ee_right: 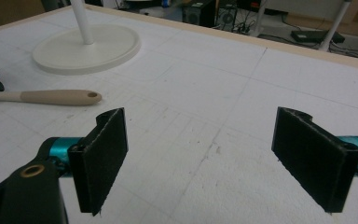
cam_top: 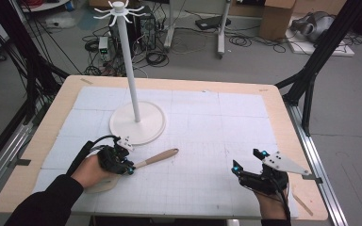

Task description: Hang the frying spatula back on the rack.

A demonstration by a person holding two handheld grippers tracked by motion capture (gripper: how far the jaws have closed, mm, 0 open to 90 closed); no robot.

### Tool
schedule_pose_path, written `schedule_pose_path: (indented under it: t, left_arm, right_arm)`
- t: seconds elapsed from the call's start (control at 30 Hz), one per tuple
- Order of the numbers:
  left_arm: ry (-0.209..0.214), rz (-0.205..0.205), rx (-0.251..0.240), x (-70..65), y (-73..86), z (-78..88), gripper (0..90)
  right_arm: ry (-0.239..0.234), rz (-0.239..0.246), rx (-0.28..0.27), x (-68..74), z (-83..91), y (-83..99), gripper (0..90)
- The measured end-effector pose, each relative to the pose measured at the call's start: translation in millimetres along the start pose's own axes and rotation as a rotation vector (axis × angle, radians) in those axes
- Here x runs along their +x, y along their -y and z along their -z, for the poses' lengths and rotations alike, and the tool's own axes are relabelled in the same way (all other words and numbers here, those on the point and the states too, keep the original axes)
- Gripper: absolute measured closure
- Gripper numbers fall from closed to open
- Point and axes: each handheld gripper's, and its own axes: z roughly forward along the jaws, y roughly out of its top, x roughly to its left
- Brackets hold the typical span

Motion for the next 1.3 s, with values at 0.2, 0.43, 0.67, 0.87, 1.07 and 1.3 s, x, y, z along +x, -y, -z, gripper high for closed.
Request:
schedule_pose_path:
  t: [0.2, 0.43, 0.67, 0.87, 1.07, 1.3]
  left_arm:
    - [-0.017, -0.035, 0.0, -4.3, -0.3, -1.6, 71.6]
    - [-0.02, -0.046, -0.006, -3.9, 0.3, -2.0, 75.8]
    - [-0.043, -0.07, -0.026, -6.5, 3.7, -1.6, 77.8]
    - [-0.044, -0.054, -0.035, -7.1, 4.8, -1.1, 78.0]
    - [-0.037, -0.012, -0.091, -5.0, 11.4, 0.0, 78.0]
    - [-0.043, 0.037, -0.203, -6.2, 13.7, 10.5, 77.9]
  right_arm:
    - [0.0, -0.001, 0.001, -0.4, -0.4, 0.2, 17.0]
    - [-0.008, -0.006, 0.009, 0.6, -1.8, 0.2, 17.3]
    - [-0.005, -0.012, 0.012, 0.4, -2.1, 0.6, 17.3]
    - [-0.01, -0.012, 0.01, 0.4, -2.2, 0.4, 17.7]
    - [-0.01, -0.023, 0.009, -1.4, -0.2, 0.6, 18.6]
    - [-0.015, -0.022, 0.0, -0.2, -1.4, 0.4, 18.5]
